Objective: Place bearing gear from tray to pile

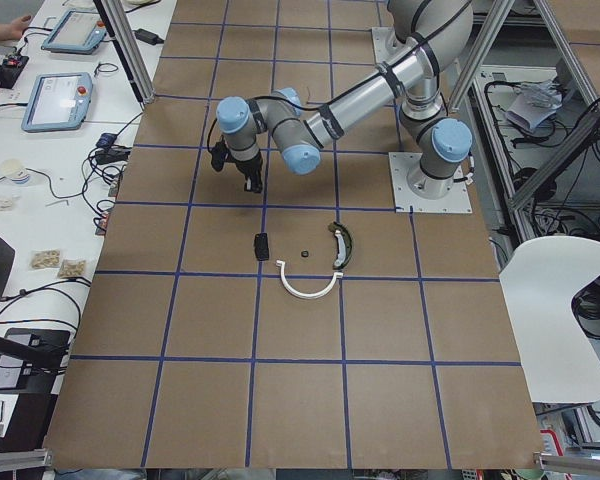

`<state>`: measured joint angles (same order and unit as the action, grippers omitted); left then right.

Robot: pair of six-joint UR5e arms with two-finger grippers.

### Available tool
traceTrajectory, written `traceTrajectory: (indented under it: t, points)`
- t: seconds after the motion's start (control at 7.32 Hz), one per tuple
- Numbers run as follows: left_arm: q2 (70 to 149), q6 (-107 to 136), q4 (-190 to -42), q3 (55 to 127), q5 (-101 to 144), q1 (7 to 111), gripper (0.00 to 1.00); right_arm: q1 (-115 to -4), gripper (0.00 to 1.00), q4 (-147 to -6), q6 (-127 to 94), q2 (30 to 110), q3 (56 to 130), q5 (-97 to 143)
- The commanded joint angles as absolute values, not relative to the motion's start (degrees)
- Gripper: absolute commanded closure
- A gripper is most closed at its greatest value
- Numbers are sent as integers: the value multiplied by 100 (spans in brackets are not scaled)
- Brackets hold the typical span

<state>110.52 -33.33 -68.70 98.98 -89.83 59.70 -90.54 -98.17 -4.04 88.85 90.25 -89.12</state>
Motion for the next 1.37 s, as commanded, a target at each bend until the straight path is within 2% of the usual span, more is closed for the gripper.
traceTrajectory:
  t: [0.0, 0.55, 1.23]
  points:
    - [11048, -4147, -6900, 10281, -8982, 4576, 100, -9053, 0, -9817, -404, 8894, 9018, -8912]
    - [11136, -4113, -7180, 10546, -8912, 4359, 100, -9053, 0, -9817, -404, 8895, 9026, -8912]
    - [11241, -4104, -7163, 10494, -8903, 4368, 100, -9062, 0, -9817, -404, 8895, 9026, -8912]
